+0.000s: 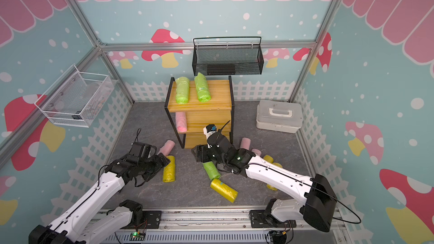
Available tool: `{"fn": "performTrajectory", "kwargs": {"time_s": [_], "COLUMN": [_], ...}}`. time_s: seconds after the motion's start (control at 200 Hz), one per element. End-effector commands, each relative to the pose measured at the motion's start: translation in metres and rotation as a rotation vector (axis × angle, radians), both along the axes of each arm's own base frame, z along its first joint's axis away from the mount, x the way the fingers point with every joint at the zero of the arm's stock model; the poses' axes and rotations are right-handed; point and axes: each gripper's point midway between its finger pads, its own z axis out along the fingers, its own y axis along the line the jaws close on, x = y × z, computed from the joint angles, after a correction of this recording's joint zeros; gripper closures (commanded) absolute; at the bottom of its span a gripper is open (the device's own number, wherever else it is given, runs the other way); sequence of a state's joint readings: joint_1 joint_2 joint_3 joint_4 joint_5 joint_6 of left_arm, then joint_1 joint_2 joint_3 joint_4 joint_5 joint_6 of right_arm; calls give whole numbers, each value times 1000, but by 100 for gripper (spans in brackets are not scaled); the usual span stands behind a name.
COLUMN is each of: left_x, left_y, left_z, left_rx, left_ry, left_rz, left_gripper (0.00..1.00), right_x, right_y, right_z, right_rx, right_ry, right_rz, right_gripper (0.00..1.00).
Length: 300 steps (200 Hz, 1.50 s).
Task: Sort the rolls of trash bags by color and place them on the shelf
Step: Place the roll of trash bags on the shelf, then pick up the roll of trash bags from the center of the board.
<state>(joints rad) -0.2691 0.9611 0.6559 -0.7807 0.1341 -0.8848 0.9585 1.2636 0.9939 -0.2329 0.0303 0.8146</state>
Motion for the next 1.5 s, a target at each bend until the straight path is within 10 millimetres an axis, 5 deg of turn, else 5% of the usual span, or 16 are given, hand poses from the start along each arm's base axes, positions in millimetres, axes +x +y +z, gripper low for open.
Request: {"fn": "performTrajectory", "kwargs": {"time_s": [0.0, 0.385, 0.916, 1.186, 1.356, 1.441, 1.496], "left_x": [22, 51, 55, 43, 40, 36, 31], "left_y": [-8, 1, -5, -6, -8, -11, -13], "left_z": [10, -5, -63, -101, -91, -81, -75], "left_rx": [4, 182, 263, 246, 215, 185, 155], "left_ry": [-70, -73, 80, 208, 172, 138, 120], "left_rz": [-76, -206, -278, -254, -230, -209, -189], "left_gripper": [12, 23, 31, 63, 79, 100, 100], "right_x": [-12, -36, -35, -38, -40, -40, -39], "right_y": [-22, -51, -45, -45, -49, -54, -58], "right_z": [-23, -49, -58, -59, -63, -66, -67], "right_rx": [-118, -159, -177, -186, -209, -240, -259], "right_ry": [-2, 20, 37, 51, 65, 78, 81], "right_rz": [0, -13, 6, 16, 11, -7, -23], "right_gripper": [22, 22, 22, 23, 23, 22, 20]}}
